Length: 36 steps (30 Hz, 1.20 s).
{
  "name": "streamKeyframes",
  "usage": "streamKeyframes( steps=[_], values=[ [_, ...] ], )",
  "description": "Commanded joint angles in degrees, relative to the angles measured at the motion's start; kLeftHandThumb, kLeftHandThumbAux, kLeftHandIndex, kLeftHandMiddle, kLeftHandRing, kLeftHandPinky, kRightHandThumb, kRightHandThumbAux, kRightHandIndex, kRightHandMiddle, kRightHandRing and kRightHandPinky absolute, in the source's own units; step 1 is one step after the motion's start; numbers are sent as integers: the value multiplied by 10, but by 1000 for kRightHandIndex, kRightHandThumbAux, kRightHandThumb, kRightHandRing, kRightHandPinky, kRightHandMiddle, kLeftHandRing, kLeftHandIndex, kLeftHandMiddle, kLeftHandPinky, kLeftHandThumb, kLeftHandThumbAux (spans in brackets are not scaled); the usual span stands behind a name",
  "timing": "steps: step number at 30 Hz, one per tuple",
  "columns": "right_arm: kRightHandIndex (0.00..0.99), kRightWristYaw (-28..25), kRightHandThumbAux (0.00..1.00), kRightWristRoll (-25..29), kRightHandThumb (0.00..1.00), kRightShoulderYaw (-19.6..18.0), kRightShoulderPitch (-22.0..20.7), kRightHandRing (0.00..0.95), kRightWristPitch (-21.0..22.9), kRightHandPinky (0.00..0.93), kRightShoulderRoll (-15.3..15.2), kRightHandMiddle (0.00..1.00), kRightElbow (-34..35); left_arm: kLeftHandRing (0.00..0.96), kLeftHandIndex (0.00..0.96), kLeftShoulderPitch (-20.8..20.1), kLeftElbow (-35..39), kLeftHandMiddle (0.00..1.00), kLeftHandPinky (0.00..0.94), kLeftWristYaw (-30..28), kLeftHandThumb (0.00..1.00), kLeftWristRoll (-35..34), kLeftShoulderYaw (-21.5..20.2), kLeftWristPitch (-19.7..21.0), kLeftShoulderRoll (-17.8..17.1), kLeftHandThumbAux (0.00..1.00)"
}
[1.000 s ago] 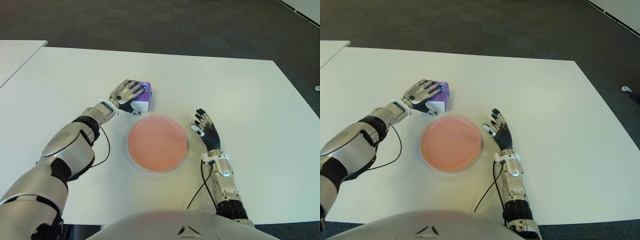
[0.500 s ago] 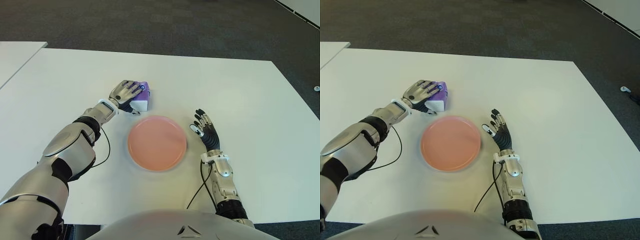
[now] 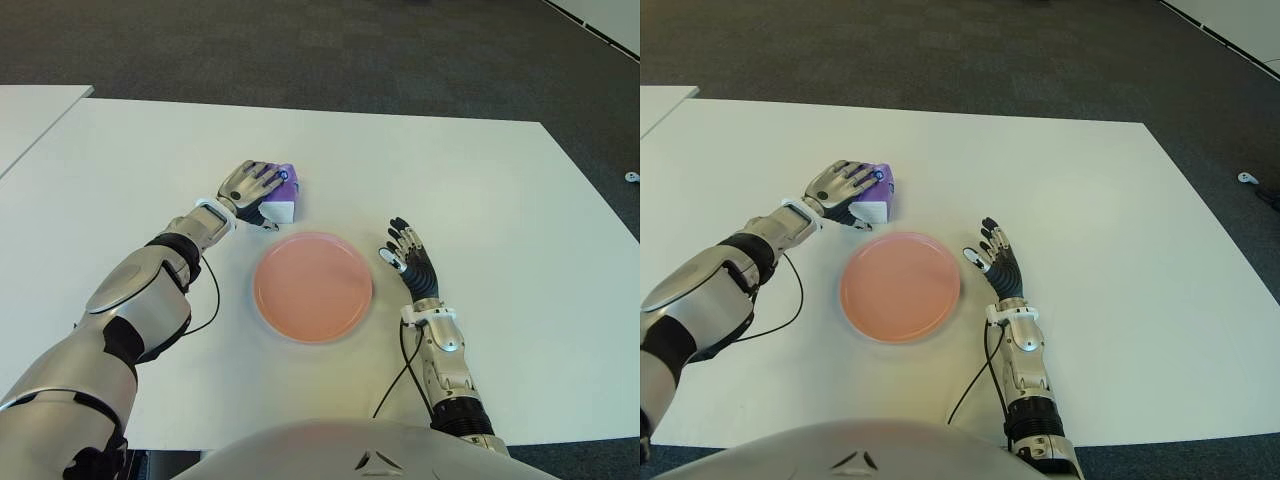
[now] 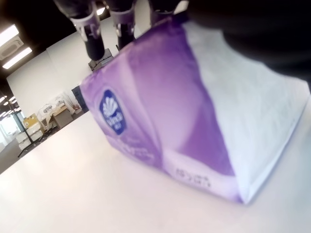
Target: Put the tissue paper into the plate.
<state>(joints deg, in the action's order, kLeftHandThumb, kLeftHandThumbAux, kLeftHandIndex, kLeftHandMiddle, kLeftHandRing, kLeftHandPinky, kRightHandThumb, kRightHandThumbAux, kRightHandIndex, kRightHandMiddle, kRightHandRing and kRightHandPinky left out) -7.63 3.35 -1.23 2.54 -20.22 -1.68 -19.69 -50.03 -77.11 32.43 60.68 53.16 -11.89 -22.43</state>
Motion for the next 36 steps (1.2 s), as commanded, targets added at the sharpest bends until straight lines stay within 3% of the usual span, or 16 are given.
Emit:
streamKeyframes(
  steps=[1, 2, 3, 6, 9, 14, 23, 36],
  values=[
    [0, 0, 585, -2, 0, 3, 58, 0, 44, 0, 4, 0, -59, 215, 131, 54, -27, 196, 267, 10, 222, 31, 31, -2, 7, 480],
    [0, 0, 585, -3, 0, 4, 59, 0, 44, 0, 5, 0, -58, 279, 184, 54, -26, 261, 328, 19, 304, 31, 33, -2, 7, 519],
    [0, 1, 585, -3, 0, 4, 59, 0, 43, 0, 5, 0, -59, 301, 203, 55, -25, 285, 350, 28, 333, 30, 34, 0, 9, 532],
    [0, 2, 586, -4, 0, 4, 59, 0, 44, 0, 5, 0, -59, 373, 333, 56, -25, 369, 396, 38, 563, 25, 35, 2, 11, 623],
    [0, 4, 583, -4, 0, 4, 60, 0, 44, 0, 6, 0, -57, 433, 394, 59, -25, 425, 472, 41, 665, 18, 31, 2, 12, 674],
    [0, 3, 586, -4, 0, 1, 58, 0, 42, 0, 4, 0, -61, 543, 394, 67, -23, 498, 593, 56, 788, 10, 25, 3, 15, 677],
    [0, 1, 589, -6, 0, 1, 57, 0, 39, 0, 1, 0, -65, 707, 410, 93, -30, 546, 733, 84, 846, -1, 16, 28, 32, 665],
    [0, 5, 580, -8, 0, 3, 63, 0, 49, 0, 0, 0, -50, 781, 421, 97, -33, 568, 804, 120, 853, 19, 39, 22, 29, 661]
  ],
)
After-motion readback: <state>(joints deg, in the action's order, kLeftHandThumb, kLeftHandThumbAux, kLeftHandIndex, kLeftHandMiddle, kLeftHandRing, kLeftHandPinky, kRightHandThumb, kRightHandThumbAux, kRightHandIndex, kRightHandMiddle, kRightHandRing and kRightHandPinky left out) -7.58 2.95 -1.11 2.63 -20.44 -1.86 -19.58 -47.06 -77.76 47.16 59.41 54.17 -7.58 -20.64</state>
